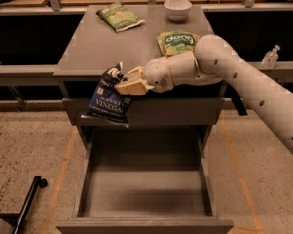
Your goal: Pick blue chip bag from middle drawer and place on counter
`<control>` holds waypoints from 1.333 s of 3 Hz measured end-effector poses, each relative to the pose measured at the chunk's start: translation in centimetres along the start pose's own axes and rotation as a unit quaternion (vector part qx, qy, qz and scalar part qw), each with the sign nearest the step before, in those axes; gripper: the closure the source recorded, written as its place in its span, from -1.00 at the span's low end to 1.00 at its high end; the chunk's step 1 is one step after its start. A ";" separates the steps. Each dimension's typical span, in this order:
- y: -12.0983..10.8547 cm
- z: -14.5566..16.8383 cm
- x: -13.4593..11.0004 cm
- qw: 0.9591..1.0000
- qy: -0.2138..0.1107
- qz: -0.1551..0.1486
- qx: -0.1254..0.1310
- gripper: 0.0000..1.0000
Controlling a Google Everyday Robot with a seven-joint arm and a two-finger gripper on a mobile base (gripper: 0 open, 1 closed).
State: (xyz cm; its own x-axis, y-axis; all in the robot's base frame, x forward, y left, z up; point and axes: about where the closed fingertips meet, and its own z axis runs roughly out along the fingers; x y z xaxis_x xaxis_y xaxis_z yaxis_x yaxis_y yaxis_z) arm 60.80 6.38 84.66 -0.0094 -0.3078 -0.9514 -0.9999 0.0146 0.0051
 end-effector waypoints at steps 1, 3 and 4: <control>0.1 0.4 0.4 1.000 -0.002 0.005 0.000 1.00; -4.5 -2.1 -3.9 0.995 0.011 -0.074 0.071 1.00; -9.1 -4.1 -6.8 0.987 0.006 -0.117 0.113 1.00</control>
Offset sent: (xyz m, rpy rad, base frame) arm 0.0476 -0.0244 0.0382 -0.0088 -0.1939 -0.1614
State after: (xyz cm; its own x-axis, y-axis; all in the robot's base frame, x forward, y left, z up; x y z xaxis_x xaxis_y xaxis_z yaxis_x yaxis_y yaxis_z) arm 69.90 4.44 92.37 0.2194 -0.3386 -0.9150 -0.9464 0.1540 -0.2839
